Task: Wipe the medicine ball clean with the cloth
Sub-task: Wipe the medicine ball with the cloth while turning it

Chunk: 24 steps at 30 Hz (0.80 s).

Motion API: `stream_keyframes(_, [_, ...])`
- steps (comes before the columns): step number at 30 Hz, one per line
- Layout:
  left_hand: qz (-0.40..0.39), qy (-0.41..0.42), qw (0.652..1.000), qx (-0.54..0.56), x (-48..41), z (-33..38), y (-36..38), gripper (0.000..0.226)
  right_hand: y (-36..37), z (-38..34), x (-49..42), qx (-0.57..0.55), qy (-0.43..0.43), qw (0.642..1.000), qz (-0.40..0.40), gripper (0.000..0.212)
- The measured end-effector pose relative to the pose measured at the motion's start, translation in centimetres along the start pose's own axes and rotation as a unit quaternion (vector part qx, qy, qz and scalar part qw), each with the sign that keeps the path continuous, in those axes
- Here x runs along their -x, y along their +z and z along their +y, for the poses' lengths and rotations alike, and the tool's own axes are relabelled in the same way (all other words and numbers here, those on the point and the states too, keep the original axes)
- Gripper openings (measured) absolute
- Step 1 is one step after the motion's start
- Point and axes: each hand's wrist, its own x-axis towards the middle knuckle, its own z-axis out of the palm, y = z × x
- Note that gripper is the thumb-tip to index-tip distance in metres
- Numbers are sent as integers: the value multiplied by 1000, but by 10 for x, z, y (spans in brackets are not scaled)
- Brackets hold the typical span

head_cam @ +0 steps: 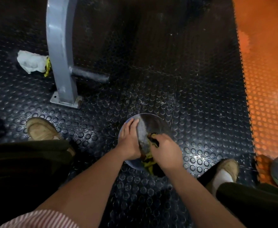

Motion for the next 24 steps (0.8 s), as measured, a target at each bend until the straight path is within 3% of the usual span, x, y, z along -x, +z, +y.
stream_keyframes(3, [4,7,999,-54,2,4,6,119,-7,-6,-30,48,-6,999,-11,28])
stream_keyframes(7, [9,28,993,-110,1,9,14,145,-13,-16,-77,64,28,997,-33,22])
stream_keyframes(9, [22,31,997,-69,0,10,10,146,-13,-16,-79,60,24,997,-42,26])
stream_keyframes(15, [19,-1,1000,18,-1,3,1,110,-8,-4,-3,92,-74,992,-45,32])
stream_keyframes(21, [15,12,1000,11,1,1,2,116,-13,-13,-34,114,-64,991,-40,27])
stream_keyframes(24, [21,4,1000,19,0,-1,0,137,-15,-30,-71,133,-48,989,-52,28])
